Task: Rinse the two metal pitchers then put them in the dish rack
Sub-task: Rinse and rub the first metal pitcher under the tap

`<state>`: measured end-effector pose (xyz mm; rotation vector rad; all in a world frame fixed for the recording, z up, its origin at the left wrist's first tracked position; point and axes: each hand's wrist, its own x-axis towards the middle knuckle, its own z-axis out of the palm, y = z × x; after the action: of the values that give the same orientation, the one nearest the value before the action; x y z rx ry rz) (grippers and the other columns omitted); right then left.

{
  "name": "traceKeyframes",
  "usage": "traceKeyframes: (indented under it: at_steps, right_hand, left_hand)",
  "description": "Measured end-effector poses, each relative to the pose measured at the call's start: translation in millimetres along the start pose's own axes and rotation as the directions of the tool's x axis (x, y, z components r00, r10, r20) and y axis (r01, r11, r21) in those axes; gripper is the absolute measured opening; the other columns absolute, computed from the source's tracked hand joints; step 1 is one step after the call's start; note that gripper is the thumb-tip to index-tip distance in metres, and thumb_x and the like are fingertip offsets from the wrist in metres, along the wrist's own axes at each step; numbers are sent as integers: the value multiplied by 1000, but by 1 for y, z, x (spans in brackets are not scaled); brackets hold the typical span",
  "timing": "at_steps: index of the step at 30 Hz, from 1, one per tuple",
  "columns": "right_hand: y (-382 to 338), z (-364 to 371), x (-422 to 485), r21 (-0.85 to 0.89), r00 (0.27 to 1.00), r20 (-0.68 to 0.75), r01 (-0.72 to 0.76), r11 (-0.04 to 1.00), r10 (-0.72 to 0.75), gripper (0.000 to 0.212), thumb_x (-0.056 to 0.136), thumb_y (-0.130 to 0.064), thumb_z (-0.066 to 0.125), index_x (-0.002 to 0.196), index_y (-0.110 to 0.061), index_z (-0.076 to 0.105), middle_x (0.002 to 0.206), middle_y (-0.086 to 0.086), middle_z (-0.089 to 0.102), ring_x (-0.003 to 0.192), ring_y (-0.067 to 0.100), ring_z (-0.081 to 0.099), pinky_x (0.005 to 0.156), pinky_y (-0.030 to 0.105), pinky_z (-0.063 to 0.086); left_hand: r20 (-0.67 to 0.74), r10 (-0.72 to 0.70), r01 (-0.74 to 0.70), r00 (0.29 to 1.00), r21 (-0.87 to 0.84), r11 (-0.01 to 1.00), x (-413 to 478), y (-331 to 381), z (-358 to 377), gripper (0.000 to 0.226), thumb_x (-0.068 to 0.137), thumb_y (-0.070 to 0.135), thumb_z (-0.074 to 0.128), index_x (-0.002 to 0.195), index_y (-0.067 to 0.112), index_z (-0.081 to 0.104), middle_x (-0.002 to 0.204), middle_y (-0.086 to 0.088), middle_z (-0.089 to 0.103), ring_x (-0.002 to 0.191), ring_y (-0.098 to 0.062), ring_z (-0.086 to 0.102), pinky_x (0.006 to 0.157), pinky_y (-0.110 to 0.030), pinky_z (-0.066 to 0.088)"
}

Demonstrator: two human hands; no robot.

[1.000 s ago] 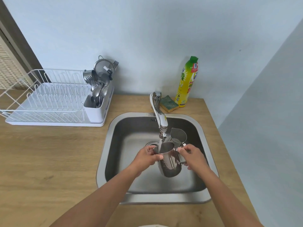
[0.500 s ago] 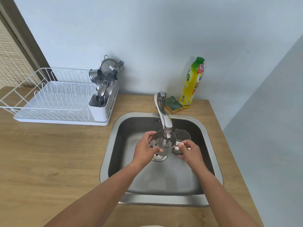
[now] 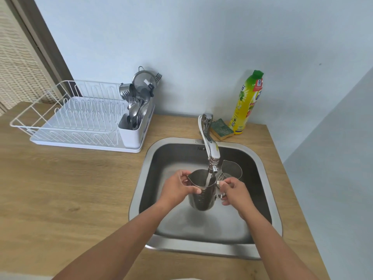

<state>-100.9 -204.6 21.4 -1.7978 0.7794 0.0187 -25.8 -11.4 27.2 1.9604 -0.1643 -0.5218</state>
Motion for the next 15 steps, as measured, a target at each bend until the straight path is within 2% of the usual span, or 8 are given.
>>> traceKeyframes:
  at_steps: [4,8,11,15]
  right_hand:
    - [-4,7,-2,31,998,-58,39,999,-37,17,95,-17,58,93,-1,61,82,8,59,78,20,55,63,31,56]
    - [-5,2,1,-8,1000,14,14,1000,-14,16,94,-18,61,93,-2,63,86,12,62,73,21,56,59,30,57]
    - [-4,-5,3,-33,1000,-26,-6,999,5,12,93,-19,62,85,-11,63,89,14,66,71,23,57,53,28,54]
    - [-4,-2,1,-33,999,-43,9,999,-11,11,94,-18,61,86,-10,62,85,9,62,78,23,59,58,29,57]
  left_hand:
    - [-33,2,-5,999,-84,996,5,-10,7,71,55,4,92,117,18,59,115,6,70,115,-9,63,100,-26,49]
    - [-25,1,-2,1000,-40,999,7,-11,1,68,54,11,94,112,21,61,111,7,70,106,-7,66,98,-28,51]
    - [10,-5,5,1000,-11,1000,8,-6,6,65,51,16,95,107,24,62,107,8,70,100,-7,68,96,-30,53]
    - [-3,5,-5,1000,-42,999,11,-6,10,66,54,5,92,110,21,61,107,10,71,106,-7,65,100,-32,51]
